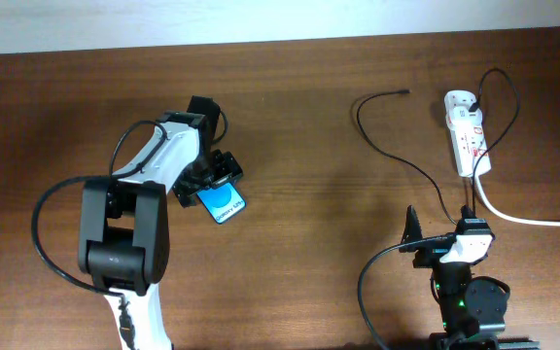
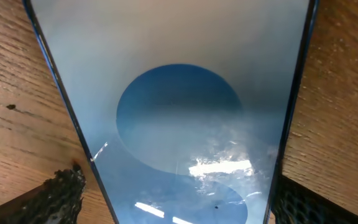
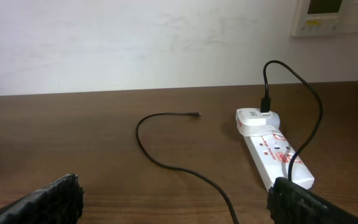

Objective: Plug charger to phone and switch on socket
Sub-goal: 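Close the left gripper on the phone's top edge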

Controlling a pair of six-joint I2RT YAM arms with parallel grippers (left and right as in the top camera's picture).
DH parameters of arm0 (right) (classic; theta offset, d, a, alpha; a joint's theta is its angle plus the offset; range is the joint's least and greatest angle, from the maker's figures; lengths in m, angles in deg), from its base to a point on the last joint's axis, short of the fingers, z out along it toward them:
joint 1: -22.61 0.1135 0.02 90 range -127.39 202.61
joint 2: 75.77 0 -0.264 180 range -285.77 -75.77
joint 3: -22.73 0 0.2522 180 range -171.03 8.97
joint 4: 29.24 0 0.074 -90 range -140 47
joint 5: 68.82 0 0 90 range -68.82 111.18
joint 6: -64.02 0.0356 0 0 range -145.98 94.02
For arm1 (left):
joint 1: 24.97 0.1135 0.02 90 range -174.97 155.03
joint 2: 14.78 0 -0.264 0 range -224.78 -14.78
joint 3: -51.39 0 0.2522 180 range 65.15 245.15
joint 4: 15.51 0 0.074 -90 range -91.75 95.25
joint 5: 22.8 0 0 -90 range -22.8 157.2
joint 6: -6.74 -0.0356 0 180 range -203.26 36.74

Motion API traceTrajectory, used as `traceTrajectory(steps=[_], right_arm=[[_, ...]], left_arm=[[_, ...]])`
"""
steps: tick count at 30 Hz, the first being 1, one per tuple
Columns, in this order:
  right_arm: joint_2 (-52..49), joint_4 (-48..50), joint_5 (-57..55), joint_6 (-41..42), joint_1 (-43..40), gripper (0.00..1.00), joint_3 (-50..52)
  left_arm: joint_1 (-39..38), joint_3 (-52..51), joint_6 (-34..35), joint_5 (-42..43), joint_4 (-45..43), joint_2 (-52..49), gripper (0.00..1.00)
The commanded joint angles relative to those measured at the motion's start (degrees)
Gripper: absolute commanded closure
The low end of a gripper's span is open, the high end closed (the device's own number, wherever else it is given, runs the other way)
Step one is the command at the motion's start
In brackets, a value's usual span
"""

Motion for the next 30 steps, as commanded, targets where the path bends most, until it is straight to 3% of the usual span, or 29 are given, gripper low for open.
traceTrajectory(steps=[1, 12, 20, 24, 30], right_arm=[[0.44, -0.31, 0.11, 0.20, -0.37, 0.02, 0.28], [0.44, -0.31, 0.11, 0.20, -0.37, 0.02, 0.28], [0.44, -0.31, 0.11, 0.20, -0.37, 0.02, 0.28], [0.44, -0.31, 0.11, 0.20, -0.37, 0.02, 0.28], [0.44, -0.31, 0.11, 0.20, -0.37, 0.02, 0.28]], left_arm=[[-0.07, -4.02, 0.20, 2.89, -0.33, -4.85, 0.01], [-0.07, -4.35, 7.19, 2.40, -4.46, -4.85, 0.01], [-0.07, -6.27, 7.17, 2.40, -4.46, -4.85, 0.27], [-0.07, -6.19, 6.91, 2.86, -4.11, -4.81, 0.34], [0.20, -2.40, -0.57, 14.73, 1.05, -4.28, 0.40]])
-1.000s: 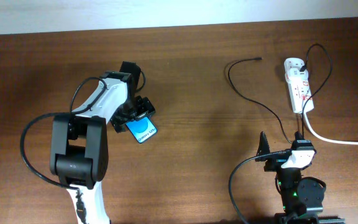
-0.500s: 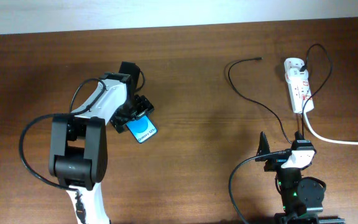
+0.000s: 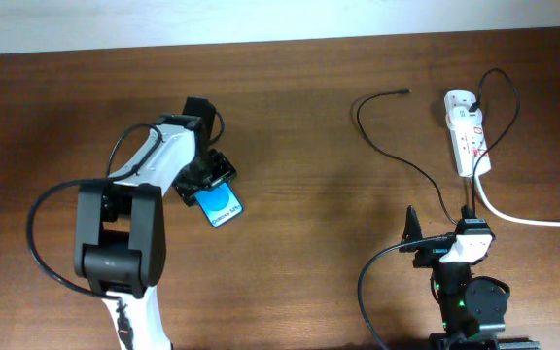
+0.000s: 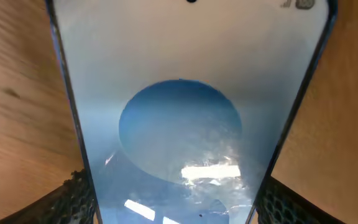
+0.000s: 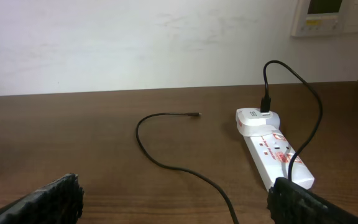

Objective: Plug charger to phone and switch on socket
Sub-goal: 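Close the left gripper on the phone's top edge, then lift the phone with the left gripper and tilt it upright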

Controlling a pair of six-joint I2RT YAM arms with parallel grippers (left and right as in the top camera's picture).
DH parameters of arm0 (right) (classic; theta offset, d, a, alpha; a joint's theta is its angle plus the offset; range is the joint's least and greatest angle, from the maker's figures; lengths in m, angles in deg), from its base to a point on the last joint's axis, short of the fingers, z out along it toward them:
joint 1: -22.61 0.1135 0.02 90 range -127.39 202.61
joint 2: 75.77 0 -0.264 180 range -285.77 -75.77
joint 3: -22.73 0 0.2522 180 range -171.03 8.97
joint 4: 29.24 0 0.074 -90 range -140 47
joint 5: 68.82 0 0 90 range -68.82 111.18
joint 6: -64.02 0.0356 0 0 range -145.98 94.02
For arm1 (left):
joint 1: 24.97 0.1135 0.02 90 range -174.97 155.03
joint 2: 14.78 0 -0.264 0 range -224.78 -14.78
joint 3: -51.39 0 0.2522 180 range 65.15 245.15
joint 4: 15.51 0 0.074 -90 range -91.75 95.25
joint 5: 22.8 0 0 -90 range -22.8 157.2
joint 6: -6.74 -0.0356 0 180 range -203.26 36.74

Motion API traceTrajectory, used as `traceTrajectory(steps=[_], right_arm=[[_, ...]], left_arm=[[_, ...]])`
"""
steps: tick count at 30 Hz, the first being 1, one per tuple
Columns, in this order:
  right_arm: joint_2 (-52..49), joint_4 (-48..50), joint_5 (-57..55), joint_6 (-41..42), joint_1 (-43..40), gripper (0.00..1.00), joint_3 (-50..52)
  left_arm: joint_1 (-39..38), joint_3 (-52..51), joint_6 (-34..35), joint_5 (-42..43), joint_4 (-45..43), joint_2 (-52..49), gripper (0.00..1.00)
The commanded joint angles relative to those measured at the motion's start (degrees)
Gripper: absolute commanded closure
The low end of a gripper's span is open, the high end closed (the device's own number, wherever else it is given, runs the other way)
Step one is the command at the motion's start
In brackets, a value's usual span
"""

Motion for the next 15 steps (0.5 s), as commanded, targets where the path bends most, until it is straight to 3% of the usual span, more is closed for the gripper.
traceTrajectory(steps=[1, 11, 15], right_arm=[[0.44, -0.31, 0.09, 0.17, -0.37, 0.02, 0.28], [0.44, -0.31, 0.09, 0.17, -0.37, 0.02, 0.28], [0.44, -0.31, 0.11, 0.17, -0.37, 0.02, 0.28]], left_arm=[[-0.52, -0.24, -4.92, 14.75, 3.72, -5.40, 0.41], [-0.52, 8.92, -17.68, 36.28, 15.58, -5.38, 0.41], [-0.50, 10.08, -17.66, 37.99, 16.87, -5.38, 0.41]])
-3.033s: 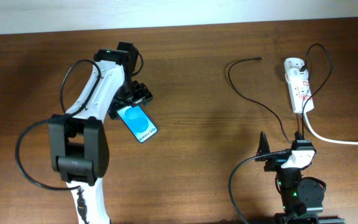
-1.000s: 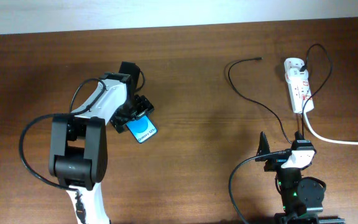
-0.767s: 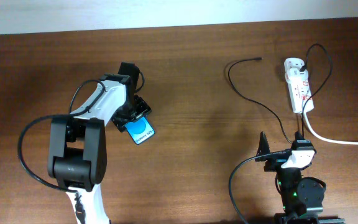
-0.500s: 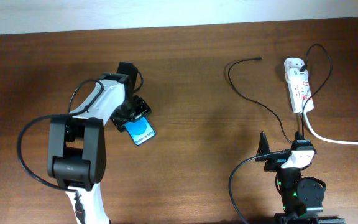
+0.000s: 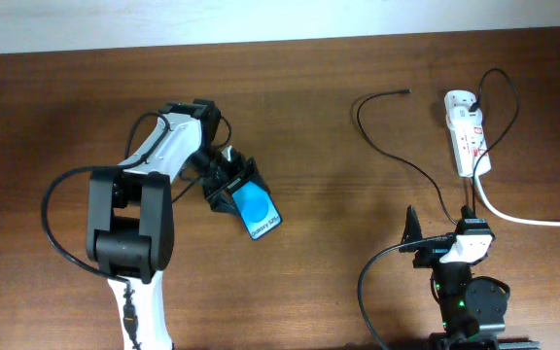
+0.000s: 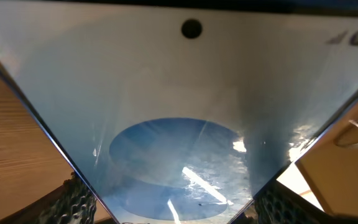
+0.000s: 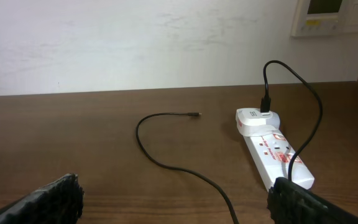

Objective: Plug charger to phone and switch on socket
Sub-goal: 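Lift the phone with the left gripper and tilt it upright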

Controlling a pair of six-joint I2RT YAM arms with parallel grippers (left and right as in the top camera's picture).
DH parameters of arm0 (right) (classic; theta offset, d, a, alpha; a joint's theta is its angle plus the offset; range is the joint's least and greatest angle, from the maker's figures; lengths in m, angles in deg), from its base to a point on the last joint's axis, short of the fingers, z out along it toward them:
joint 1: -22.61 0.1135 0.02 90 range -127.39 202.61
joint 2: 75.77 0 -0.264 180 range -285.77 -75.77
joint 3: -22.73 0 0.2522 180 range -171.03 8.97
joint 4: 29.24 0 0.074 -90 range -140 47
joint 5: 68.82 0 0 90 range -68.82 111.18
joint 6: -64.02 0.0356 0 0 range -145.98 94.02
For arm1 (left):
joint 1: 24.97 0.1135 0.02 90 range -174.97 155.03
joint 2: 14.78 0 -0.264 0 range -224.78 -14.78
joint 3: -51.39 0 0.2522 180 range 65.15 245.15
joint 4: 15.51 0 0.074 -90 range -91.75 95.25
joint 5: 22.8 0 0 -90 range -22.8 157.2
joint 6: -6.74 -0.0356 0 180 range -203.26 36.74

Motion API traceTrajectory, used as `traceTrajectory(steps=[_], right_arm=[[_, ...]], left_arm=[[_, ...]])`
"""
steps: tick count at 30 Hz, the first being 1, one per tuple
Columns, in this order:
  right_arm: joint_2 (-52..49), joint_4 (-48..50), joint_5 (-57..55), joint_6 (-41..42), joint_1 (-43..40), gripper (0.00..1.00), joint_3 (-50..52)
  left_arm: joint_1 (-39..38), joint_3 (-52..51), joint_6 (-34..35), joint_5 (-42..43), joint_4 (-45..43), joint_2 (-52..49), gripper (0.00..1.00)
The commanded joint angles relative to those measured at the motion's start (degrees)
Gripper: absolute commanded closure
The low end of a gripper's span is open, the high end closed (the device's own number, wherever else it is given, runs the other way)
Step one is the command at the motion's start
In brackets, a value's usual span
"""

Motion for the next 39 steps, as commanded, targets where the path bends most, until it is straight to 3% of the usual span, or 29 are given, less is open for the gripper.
traceTrajectory(steps=[1, 5, 15, 39], right_arm=[[0.44, -0.31, 0.11, 0.20, -0.37, 0.02, 0.28], [0.44, -0.31, 0.11, 0.20, -0.37, 0.02, 0.28], [0.44, -0.31, 0.11, 0.20, -0.37, 0.01, 0.28], [0.44, -0.31, 0.11, 0.20, -0.37, 0.02, 0.28]], left_arm=[[0.00, 1.46, -2.27, 8.00, 1.22, 0.04, 0.41], [0.00, 1.46, -5.22, 19.32, 2.12, 0.04, 0.42], [-0.02, 1.46, -9.75, 34.29, 5.33, 0.04, 0.43], [-0.02, 1.46, -9.73, 35.15, 5.03, 0.04, 0.41]])
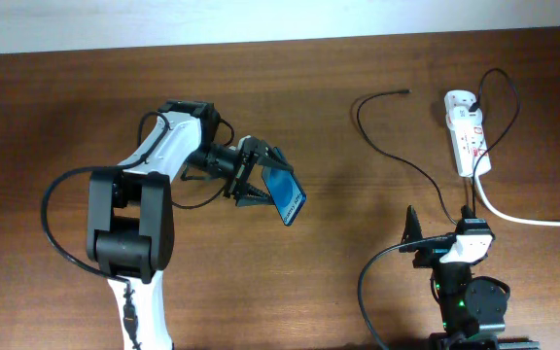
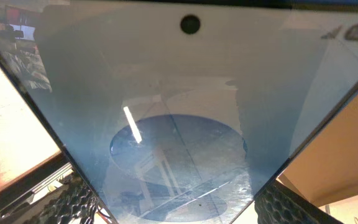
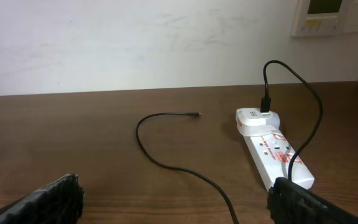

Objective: Plug charger to phone and switch on socket
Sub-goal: 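Lift the phone with the left gripper and tilt it upright, then reach the right gripper to the phone and grasp its side edge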

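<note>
A blue-screened phone (image 1: 282, 195) hangs above the table left of centre, tilted, with my left gripper (image 1: 251, 185) shut on its lower end; the glass of the phone (image 2: 179, 112) fills the left wrist view. The black charger cable (image 1: 397, 151) winds across the right half, its free plug tip (image 1: 403, 92) lying bare at the back. The cable runs to a white socket strip (image 1: 465, 131) at the far right. My right gripper (image 3: 176, 199) rests open near the front edge, nothing between its fingers (image 3: 48, 199).
A thick white mains lead (image 1: 523, 216) leaves the strip toward the right edge. The brown wooden table (image 1: 338, 282) carries nothing else. A white wall (image 3: 135, 43) with a control panel (image 3: 325, 15) stands behind the table.
My left gripper has carried the phone further right and turned it more on edge. The right arm, cable and strip have not moved.
The phone first lay flat on the table left of centre with my left gripper around it. Then the gripper was shut on it. By the third moment the phone was raised and shifted right, and now it is tilted steeper, nearer the cable side.
</note>
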Controlling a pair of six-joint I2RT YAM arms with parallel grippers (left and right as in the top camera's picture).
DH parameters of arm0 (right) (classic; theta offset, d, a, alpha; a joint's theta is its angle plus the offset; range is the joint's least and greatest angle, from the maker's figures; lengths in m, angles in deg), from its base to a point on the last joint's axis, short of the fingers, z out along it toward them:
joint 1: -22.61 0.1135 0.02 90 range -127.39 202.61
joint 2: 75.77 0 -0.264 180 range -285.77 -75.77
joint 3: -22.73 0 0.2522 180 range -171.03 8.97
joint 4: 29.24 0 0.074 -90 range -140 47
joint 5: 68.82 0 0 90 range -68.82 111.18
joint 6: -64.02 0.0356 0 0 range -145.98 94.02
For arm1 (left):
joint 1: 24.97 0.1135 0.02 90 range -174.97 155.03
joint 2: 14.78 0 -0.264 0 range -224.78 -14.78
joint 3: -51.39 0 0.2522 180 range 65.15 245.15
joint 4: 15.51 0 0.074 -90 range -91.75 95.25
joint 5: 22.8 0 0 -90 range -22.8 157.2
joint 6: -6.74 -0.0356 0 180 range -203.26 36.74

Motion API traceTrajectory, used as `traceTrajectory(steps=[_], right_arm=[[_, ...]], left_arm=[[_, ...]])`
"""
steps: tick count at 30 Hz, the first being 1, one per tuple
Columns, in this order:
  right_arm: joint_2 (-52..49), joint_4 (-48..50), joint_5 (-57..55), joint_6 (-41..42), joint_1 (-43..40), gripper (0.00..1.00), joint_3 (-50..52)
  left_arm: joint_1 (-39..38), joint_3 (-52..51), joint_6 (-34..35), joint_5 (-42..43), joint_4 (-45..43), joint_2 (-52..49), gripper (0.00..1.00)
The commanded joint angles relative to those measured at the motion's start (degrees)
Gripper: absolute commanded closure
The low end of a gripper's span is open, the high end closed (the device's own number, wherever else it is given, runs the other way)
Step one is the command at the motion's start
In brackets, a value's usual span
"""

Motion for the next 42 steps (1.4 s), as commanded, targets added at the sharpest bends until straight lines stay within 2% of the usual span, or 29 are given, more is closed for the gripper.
traceTrajectory(steps=[1, 5, 7, 10, 12, 14, 17, 18, 21, 24, 25, 28, 32, 37, 38, 42], right_arm=[[0.44, -0.31, 0.11, 0.20, -0.37, 0.02, 0.28], [0.44, -0.28, 1.31, 0.46, -0.37, 0.02, 0.28], [0.44, 0.17, 6.01, 4.02, -0.37, 0.02, 0.28], [0.44, 0.92, 13.11, 18.53, -0.37, 0.02, 0.28], [0.44, 1.27, 21.66, 37.20, -0.37, 0.02, 0.28], [0.44, 1.68, 29.81, 47.89, -0.37, 0.02, 0.28], [0.44, 3.85, 27.17, 54.10, -0.37, 0.01, 0.28], [0.44, 5.40, 27.02, 54.73, -0.37, 0.02, 0.28], [0.44, 4.57, 26.75, 49.22, -0.35, 0.02, 0.04], [-0.22, -3.98, 25.94, 42.23, -0.37, 0.02, -4.22], [-1.29, -10.91, 23.52, 38.58, -0.37, 0.02, -8.52], [-5.20, -21.84, 17.73, 33.79, -0.37, 0.02, -18.45], [-15.65, -31.43, 15.26, 31.67, -0.35, 0.02, -32.87], [-33.51, -45.09, 25.92, 31.69, 0.57, 0.01, -49.64], [-37.53, -46.40, 28.83, 31.69, 2.43, 0.02, -52.33], [-46.71, -44.89, 28.59, 31.71, 11.78, 0.02, -53.99]], left_arm=[[-0.02, 1.16, -1.33, 3.21, 0.07, 0.04, 0.41], [-0.02, 1.16, -1.31, 3.21, 0.09, 0.04, 0.41], [0.00, 1.16, -1.31, 3.23, 0.09, 0.04, 0.41], [0.00, 1.16, -1.31, 3.72, 0.09, 0.04, 0.41], [0.00, 1.16, -1.31, 5.70, 0.07, 0.04, 0.41], [0.00, 1.16, -1.33, 5.73, 0.04, 0.04, 0.40], [-0.02, 1.16, -1.33, 5.77, 0.09, 0.04, 0.40], [-0.02, 1.16, -1.31, 5.77, 0.07, 0.04, 0.40], [0.00, 1.16, -1.31, 5.75, 0.07, 0.04, 0.40], [-0.02, 1.16, -1.33, 5.75, 0.07, 0.04, 0.39], [-0.02, 1.16, -1.31, 5.75, 0.07, 0.04, 0.40], [-0.02, 1.16, -1.31, 5.77, 0.09, 0.04, 0.40], [-0.07, 1.16, -1.31, 5.77, 0.17, 0.04, 0.40], [-0.07, 1.16, -1.29, 5.79, 0.52, 0.04, 0.40], [-0.07, 1.16, -1.31, 5.79, 0.52, 0.04, 0.40], [-0.07, 1.16, -1.31, 5.77, 0.50, 0.04, 0.40]])
